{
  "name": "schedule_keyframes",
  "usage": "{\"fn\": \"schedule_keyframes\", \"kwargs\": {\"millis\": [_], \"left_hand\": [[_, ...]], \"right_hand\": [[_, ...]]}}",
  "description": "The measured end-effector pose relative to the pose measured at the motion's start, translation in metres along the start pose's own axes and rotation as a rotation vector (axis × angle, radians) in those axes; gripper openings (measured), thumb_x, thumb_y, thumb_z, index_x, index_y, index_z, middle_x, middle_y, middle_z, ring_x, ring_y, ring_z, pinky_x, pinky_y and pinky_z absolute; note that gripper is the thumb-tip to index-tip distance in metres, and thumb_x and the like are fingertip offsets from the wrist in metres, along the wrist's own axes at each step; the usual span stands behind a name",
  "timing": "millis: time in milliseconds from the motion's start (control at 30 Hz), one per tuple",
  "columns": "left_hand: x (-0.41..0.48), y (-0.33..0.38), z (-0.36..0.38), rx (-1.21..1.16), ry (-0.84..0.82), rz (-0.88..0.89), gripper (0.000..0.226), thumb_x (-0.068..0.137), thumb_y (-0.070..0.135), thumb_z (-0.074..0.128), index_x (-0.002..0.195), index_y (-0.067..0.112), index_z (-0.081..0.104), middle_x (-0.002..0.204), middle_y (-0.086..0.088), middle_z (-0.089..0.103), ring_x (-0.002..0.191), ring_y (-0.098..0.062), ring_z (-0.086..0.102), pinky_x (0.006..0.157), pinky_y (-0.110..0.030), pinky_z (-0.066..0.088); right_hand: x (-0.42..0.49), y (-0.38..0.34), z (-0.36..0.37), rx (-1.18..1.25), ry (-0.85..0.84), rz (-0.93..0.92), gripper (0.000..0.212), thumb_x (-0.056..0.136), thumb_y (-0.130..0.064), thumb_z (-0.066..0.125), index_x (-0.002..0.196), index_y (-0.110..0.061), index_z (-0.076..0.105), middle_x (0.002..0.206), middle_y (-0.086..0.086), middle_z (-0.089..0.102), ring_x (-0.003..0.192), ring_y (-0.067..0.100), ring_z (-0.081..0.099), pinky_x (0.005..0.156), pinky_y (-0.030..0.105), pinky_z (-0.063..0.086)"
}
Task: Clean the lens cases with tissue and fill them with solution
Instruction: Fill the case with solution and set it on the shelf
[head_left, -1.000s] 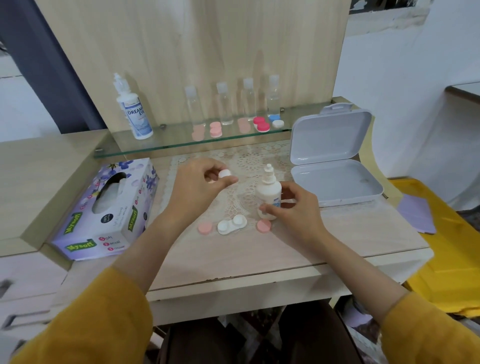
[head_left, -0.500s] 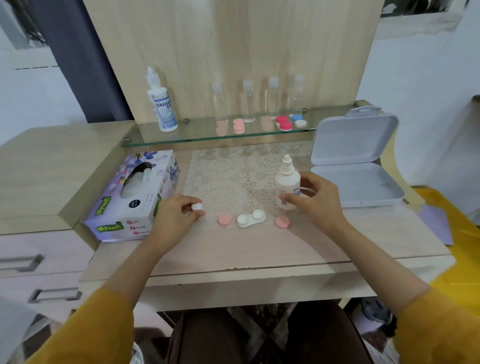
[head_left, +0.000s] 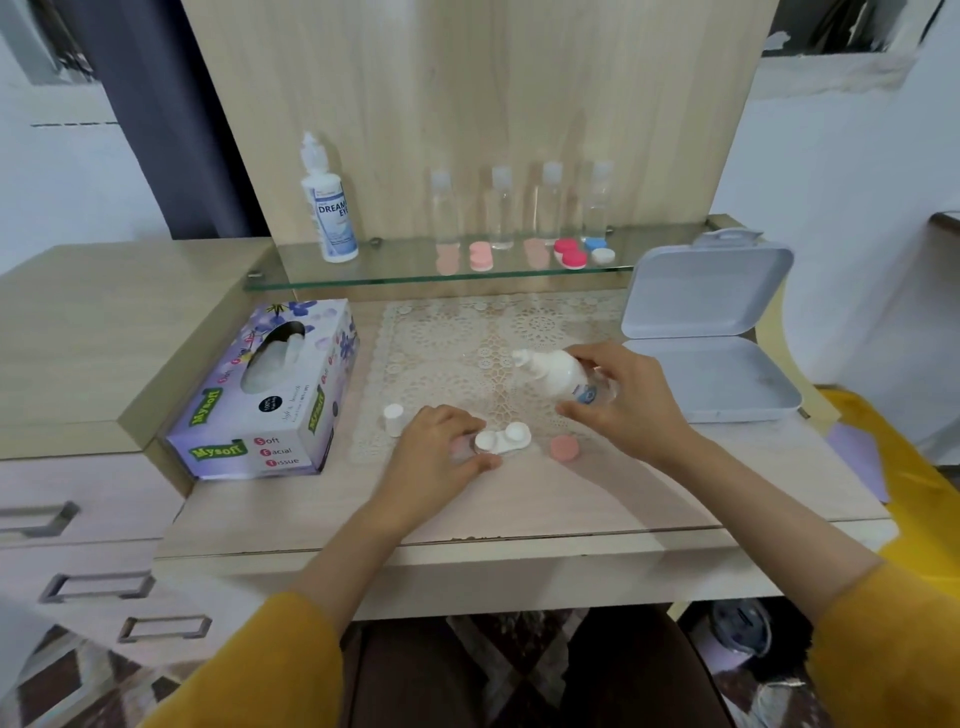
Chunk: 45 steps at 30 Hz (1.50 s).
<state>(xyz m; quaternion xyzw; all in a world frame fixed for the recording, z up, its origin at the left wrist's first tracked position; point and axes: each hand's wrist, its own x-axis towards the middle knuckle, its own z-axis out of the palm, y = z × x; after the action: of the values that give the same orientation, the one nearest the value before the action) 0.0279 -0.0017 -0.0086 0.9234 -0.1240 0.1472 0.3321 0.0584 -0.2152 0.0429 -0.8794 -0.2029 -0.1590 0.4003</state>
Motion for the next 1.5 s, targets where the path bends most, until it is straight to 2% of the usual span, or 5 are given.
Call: {"fn": "schedule_keyframes", "kwargs": {"millis": [233,367,600,1233,1500], "left_hand": [[0.000,-0.004,-0.001,-0.134,0.009,-0.061,0.017,0.072,0.024,0.076,0.089,0.023,0.072,0.097,0.010,0.063,0.095,-0.008,0.052,0.082,-0.011,0.037],[0.000,-0.004,-0.002,-0.145,0.010,-0.054,0.017,0.072,0.023,0.077,0.088,0.022,0.073,0.095,0.010,0.063,0.095,-0.009,0.055,0.084,-0.017,0.040],[-0.001,-0.004,-0.002,-0.147,0.014,-0.065,0.022,0.072,0.021,0.077,0.094,0.018,0.073,0.099,0.006,0.063,0.097,-0.013,0.054,0.087,-0.023,0.041],[-0.002,-0.003,-0.004,-0.210,-0.007,-0.116,0.025,0.071,0.026,0.077,0.095,0.020,0.073,0.098,0.011,0.060,0.099,-0.011,0.054,0.088,-0.027,0.044],[-0.002,-0.003,-0.005,-0.203,-0.015,-0.119,0.024,0.072,0.026,0.077,0.096,0.020,0.073,0.099,0.012,0.059,0.099,-0.010,0.053,0.088,-0.026,0.043]], "right_hand": [[-0.001,0.017,0.012,-0.295,-0.057,-0.248,0.049,0.056,0.004,0.076,0.103,-0.003,0.067,0.096,0.008,0.066,0.088,0.031,0.055,0.075,0.025,0.034],[0.003,0.018,0.018,-0.386,-0.055,-0.381,0.054,0.045,0.009,0.076,0.097,-0.001,0.069,0.089,0.009,0.067,0.088,0.020,0.047,0.072,0.027,0.038],[0.011,0.013,0.019,-0.497,-0.114,-0.476,0.056,0.041,0.009,0.078,0.095,-0.005,0.070,0.086,0.006,0.067,0.077,0.033,0.058,0.064,0.033,0.046],[0.023,0.002,0.016,-0.600,-0.102,-0.663,0.058,0.034,0.005,0.084,0.089,-0.007,0.072,0.080,0.005,0.067,0.070,0.030,0.061,0.065,0.033,0.046],[0.027,0.002,0.019,-0.647,-0.019,-0.726,0.058,0.033,-0.002,0.088,0.088,-0.012,0.073,0.081,0.003,0.066,0.079,0.029,0.058,0.081,0.060,0.045]]}}
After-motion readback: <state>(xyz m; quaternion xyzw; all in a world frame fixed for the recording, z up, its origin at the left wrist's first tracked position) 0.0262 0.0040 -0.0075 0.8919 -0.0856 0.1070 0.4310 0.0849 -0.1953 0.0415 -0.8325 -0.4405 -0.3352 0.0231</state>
